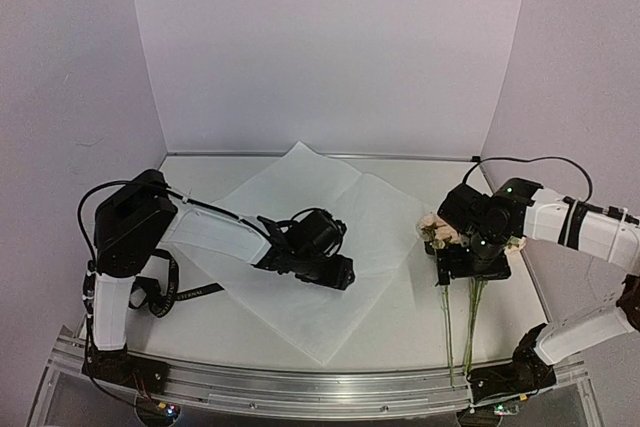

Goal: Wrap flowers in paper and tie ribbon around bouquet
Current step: Adjust the flattened wrapping paper at the center of the board.

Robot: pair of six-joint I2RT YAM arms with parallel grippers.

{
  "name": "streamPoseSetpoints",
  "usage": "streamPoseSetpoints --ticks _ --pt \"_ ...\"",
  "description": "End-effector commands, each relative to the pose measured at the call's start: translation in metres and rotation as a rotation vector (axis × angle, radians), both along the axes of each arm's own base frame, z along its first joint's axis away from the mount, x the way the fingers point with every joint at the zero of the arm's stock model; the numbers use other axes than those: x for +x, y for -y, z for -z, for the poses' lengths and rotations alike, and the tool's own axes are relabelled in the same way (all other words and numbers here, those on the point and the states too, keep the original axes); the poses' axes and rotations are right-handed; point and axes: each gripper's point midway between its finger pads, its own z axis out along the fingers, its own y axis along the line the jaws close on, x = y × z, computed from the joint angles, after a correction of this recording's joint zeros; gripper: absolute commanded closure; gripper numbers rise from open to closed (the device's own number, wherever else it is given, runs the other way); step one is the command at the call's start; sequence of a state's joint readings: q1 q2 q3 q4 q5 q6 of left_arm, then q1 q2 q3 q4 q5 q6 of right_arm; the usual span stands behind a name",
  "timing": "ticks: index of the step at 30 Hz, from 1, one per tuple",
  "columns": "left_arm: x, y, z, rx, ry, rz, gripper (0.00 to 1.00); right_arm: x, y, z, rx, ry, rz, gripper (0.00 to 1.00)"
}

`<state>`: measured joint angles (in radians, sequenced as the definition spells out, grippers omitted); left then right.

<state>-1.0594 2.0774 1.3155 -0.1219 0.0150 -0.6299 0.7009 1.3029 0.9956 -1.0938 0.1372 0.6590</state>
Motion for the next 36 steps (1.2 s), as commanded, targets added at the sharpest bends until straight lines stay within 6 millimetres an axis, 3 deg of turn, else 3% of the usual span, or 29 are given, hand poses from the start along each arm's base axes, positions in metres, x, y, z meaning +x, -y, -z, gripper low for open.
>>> streamPoseSetpoints --ticks 1,5,11,17,27,36 --pt "-0.009 0.027 -0.004 -0.007 0.026 0.057 0.34 -0.004 0.008 -0.001 0.008 -0.019 -0.005 0.02" --pt "-0.019 0.016 0.014 0.076 0.007 0.049 0.35 -0.007 0.009 0.001 0.017 -0.038 -0.028 0.02" --pt "-0.046 -0.024 0.036 0.198 -0.028 0.051 0.36 -0.013 0.015 0.01 0.015 -0.069 -0.045 0.02" --pt "-0.066 -0.061 0.041 0.258 -0.046 0.095 0.36 -0.02 0.021 0.028 0.05 -0.101 -0.014 0.02" --pt "-0.075 -0.062 0.032 0.233 -0.051 0.146 0.37 -0.013 0.012 0.069 0.132 -0.123 0.047 0.02" --pt "-0.074 -0.062 0.028 0.246 -0.04 0.165 0.36 -0.016 0.032 0.095 0.076 -0.139 0.123 0.02"
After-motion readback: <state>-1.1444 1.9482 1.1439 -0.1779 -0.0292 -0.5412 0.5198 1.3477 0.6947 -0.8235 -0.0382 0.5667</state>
